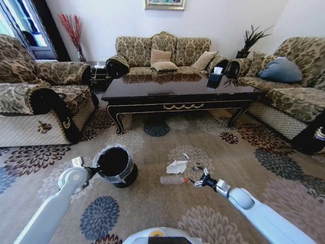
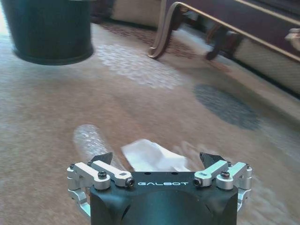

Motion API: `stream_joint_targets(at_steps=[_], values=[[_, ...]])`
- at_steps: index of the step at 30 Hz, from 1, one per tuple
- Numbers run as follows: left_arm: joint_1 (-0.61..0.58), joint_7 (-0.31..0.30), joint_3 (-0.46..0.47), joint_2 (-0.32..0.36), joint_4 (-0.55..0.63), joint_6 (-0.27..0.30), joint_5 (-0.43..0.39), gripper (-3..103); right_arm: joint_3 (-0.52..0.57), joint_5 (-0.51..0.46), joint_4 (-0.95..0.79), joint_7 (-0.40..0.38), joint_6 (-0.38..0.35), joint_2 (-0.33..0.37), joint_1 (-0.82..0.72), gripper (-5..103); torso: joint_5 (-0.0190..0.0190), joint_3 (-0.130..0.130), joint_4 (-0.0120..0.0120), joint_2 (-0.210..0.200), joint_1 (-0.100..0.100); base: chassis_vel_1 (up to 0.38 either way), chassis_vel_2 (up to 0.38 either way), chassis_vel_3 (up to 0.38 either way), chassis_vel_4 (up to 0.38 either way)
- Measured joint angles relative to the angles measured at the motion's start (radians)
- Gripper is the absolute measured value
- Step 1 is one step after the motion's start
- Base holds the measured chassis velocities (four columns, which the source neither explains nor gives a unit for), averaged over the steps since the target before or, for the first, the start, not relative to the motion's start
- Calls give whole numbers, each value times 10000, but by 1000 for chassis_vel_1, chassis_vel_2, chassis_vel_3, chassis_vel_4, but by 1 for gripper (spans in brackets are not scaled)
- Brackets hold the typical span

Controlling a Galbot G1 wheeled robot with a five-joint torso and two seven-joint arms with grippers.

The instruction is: Move to the front of the table and pick up the trash from the floor, then place it into the trash bin.

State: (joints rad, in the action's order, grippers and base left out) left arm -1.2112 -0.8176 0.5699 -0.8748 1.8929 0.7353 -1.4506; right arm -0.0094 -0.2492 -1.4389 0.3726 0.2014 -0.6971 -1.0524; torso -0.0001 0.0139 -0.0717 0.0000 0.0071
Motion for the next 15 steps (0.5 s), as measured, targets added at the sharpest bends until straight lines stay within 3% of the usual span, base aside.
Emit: stream_joint_targets(at_steps=[2, 3, 5, 11, 15], values=[[-10, -122, 91, 36, 18, -1, -190, 0, -1291, -269, 457, 173, 210, -88, 947, 100, -1, 0, -2, 0, 0, 0, 0, 0, 0], [-10, -122, 91, 36, 18, -1, -190, 0, -1291, -269, 457, 173, 210, -88, 947, 100, -1, 0, -2, 0, 0, 0, 0, 0, 0], [-12, -194, 121, 85, 58, -1, -289, 0, -2315, -431, 759, 421, 292, -195, 1693, 100, 3, 0, -5, -1, 0, 0, 0, 0, 0], [-14, -250, 123, 122, 63, -1, -360, 0, -3888, -653, 1160, 847, 417, -374, 3096, 100, -4, 0, -3, -1, 0, 0, 0, 0, 0], [-43, -283, 92, 64, 63, -1, -365, 0, -4891, -688, 2045, 791, 495, -864, 4019, 100, -1, 0, -1, 0, 1, 0, 0, 0, 0]])
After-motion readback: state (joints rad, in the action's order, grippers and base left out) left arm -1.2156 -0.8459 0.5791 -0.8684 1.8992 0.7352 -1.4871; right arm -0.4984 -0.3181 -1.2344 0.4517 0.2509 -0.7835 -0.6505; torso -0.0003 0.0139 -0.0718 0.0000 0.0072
